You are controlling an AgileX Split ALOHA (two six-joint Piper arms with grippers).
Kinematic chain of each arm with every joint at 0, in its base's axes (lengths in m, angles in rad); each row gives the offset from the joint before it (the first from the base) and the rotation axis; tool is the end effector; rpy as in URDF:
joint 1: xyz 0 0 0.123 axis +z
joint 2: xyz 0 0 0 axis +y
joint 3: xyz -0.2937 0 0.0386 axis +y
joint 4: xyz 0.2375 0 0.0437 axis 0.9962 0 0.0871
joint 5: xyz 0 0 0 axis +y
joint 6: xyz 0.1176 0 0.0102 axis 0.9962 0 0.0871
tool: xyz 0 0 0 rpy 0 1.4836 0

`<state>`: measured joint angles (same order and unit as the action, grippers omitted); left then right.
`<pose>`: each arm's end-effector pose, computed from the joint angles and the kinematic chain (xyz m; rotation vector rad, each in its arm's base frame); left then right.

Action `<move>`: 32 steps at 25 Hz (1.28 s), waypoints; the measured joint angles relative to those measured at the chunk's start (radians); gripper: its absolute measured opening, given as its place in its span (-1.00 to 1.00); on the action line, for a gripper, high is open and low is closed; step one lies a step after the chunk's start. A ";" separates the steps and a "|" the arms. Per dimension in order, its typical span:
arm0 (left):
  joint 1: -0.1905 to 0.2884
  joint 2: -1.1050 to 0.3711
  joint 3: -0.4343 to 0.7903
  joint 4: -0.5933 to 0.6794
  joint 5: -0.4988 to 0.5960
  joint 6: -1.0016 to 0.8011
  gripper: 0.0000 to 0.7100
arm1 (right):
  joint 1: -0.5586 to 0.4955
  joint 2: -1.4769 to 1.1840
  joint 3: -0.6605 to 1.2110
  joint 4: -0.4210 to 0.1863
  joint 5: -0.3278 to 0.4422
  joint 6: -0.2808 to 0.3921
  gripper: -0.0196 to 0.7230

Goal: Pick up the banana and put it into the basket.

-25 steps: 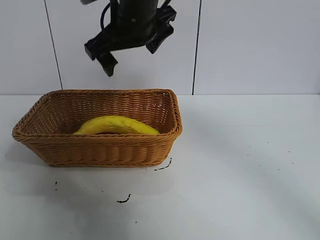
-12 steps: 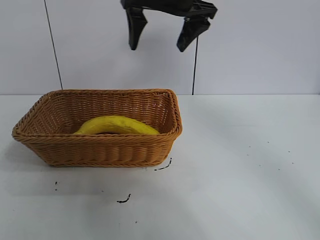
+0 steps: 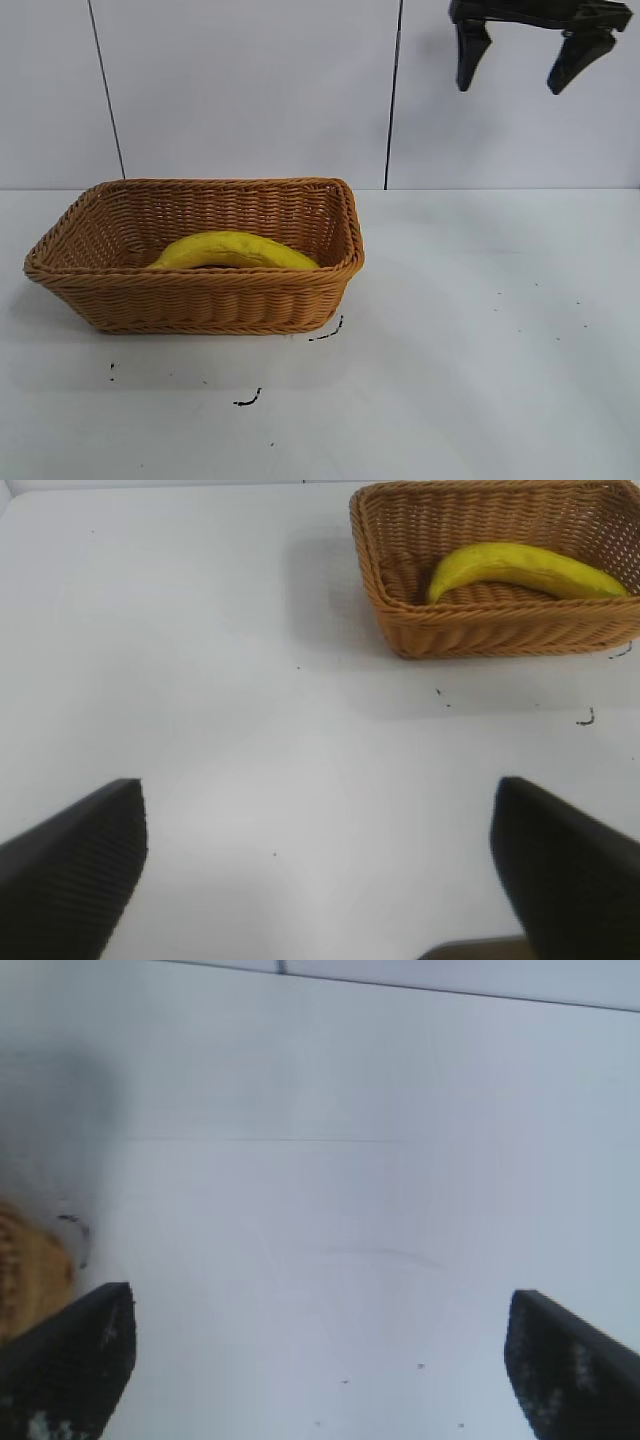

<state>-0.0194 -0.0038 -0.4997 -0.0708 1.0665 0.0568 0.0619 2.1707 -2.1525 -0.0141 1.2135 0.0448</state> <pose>-0.0023 -0.0073 0.2594 0.0816 2.0435 -0.0614 0.4838 0.0284 0.2755 -0.0260 2.7150 0.0120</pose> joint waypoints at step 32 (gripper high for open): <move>0.000 0.000 0.000 0.000 0.000 0.000 0.95 | -0.091 -1.028 1.092 0.091 0.000 -0.067 0.91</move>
<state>-0.0194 -0.0038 -0.4997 -0.0708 1.0665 0.0568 -0.0289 1.1430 -1.0601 0.0767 1.2137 -0.0226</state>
